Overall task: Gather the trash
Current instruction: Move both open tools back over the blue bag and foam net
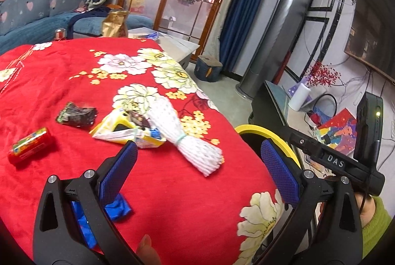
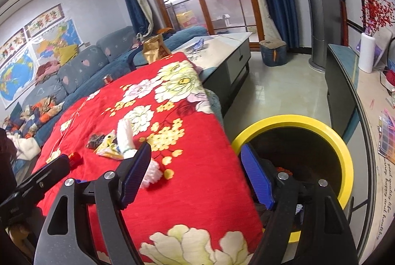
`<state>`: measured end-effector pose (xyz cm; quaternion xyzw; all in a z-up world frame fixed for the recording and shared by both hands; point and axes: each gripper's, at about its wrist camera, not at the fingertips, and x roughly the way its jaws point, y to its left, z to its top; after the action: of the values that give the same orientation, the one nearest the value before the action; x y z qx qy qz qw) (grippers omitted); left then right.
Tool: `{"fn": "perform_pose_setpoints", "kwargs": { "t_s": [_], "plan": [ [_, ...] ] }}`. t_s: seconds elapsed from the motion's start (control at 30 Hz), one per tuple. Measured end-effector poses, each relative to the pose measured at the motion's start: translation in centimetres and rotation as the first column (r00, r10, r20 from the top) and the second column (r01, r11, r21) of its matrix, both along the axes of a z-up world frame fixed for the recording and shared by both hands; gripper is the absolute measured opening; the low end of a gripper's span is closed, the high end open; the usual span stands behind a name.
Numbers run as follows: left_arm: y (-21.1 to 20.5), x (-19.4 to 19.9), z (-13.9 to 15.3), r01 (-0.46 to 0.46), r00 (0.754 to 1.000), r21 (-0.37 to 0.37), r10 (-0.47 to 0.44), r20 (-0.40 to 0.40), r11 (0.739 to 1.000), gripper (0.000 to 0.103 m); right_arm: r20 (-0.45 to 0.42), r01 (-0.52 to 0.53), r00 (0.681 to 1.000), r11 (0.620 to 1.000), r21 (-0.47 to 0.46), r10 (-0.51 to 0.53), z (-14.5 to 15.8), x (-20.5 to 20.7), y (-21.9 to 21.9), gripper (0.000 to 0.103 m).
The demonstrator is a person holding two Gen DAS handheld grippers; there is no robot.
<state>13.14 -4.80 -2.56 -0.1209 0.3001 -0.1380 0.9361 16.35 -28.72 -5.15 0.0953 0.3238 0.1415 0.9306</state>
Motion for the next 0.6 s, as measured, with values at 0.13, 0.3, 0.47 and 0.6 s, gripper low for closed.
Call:
{"fn": "perform_pose_setpoints", "kwargs": {
  "t_s": [0.13,0.3,0.47,0.6],
  "plan": [
    [1.6,-0.1,0.0,-0.034,0.999,-0.012,0.034,-0.002,0.999,0.092,-0.005,-0.032,0.999,0.999,-0.009,0.032,-0.1,-0.1,1.3,0.073],
    [3.3,-0.3,-0.1,-0.071,0.997,-0.02,0.071,-0.006,0.997,0.092,-0.012,-0.068,0.998,0.997,-0.02,0.068,-0.3,-0.3,2.9,0.073],
    [5.1,-0.4,-0.2,-0.112,0.994,-0.029,0.111,-0.015,0.993,0.092,-0.023,-0.106,0.994,0.994,-0.03,0.105,-0.7,-0.5,4.5,0.073],
    [6.5,-0.8,-0.4,-0.138,0.99,-0.032,0.138,-0.018,0.99,0.092,-0.026,-0.141,0.99,0.989,-0.04,0.14,-0.9,-0.5,6.0,0.073]
  ]
}}
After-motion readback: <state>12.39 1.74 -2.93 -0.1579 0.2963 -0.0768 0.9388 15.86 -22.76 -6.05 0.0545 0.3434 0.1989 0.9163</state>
